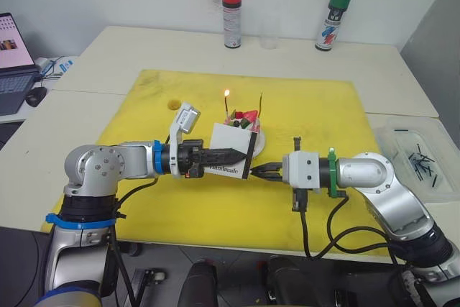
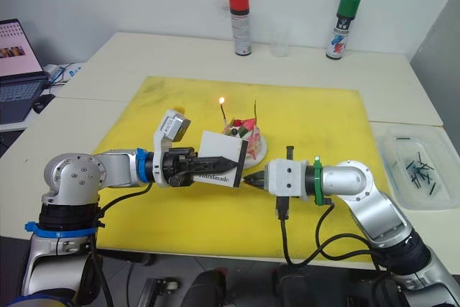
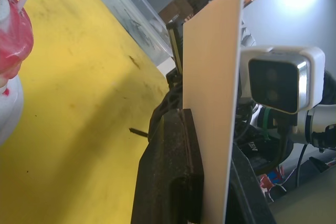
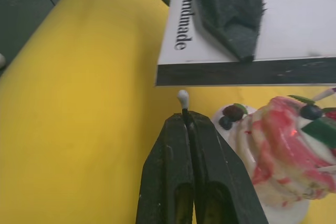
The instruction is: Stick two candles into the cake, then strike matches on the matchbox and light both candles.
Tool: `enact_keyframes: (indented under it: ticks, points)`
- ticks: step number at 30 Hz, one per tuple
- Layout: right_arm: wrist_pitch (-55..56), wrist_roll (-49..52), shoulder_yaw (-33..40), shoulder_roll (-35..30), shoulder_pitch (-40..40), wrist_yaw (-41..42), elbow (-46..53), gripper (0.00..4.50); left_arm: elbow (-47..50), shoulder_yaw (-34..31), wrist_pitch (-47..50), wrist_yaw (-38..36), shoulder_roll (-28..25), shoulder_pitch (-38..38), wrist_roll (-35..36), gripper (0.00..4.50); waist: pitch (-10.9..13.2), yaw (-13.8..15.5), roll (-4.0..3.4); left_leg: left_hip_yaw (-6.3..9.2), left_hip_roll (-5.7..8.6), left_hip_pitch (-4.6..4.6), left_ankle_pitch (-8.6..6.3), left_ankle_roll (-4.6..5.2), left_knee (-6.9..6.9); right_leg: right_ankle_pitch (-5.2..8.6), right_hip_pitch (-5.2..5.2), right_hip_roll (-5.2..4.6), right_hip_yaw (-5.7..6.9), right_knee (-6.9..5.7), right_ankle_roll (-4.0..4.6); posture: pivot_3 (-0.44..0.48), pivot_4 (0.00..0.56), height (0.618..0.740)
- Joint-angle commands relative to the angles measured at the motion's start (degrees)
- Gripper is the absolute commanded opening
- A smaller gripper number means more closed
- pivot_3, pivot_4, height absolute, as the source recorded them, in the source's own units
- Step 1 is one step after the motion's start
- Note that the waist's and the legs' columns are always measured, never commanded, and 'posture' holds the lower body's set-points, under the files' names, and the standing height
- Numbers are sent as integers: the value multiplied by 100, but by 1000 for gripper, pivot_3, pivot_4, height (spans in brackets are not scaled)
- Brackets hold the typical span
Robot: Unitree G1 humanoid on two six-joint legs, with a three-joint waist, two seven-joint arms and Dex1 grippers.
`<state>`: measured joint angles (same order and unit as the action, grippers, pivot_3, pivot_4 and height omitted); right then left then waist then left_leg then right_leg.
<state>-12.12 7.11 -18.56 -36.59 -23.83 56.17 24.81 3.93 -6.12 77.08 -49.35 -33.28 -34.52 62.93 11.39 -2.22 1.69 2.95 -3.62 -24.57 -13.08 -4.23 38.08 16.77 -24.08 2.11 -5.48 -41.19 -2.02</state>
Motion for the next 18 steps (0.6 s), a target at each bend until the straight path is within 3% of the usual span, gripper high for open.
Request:
enact_keyframes:
  ticks: [1, 12, 15, 18]
  points:
    - [-30, 175, 205, 27, -6, -37, 339, 36, 163, -139, -44, -14, -27, -83, 113, 0, 0, 2, 0, 0, 0, 0, 0, 0, 0, 0, 0, 0, 0, -1, 0, 0, 150, 689]
    - [-2164, 1286, 1490, -1033, 941, -115, 1441, 36, 227, -234, -157, -137, -418, 201, 12, 0, 0, 37, 0, 1, 1, 0, 0, 0, -1, 1, 1, -2, 0, 1, 1, 0, 150, 689]
    - [-2618, 1213, 1484, -1193, 1149, -361, 1474, 36, 277, -180, -201, -138, -423, 268, 0, 0, 0, 37, 0, 1, 1, 1, 0, 0, 0, 0, 2, -2, 1, 0, 0, 0, 150, 689]
    - [-3052, 1087, 1306, -959, 1087, -888, 1343, 36, 316, -115, -230, -119, -397, 292, -3, 0, -1, 19, 1, -2, 2, 2, 1, 0, 2, -3, 0, -2, -4, -1, -4, 0, 150, 689]
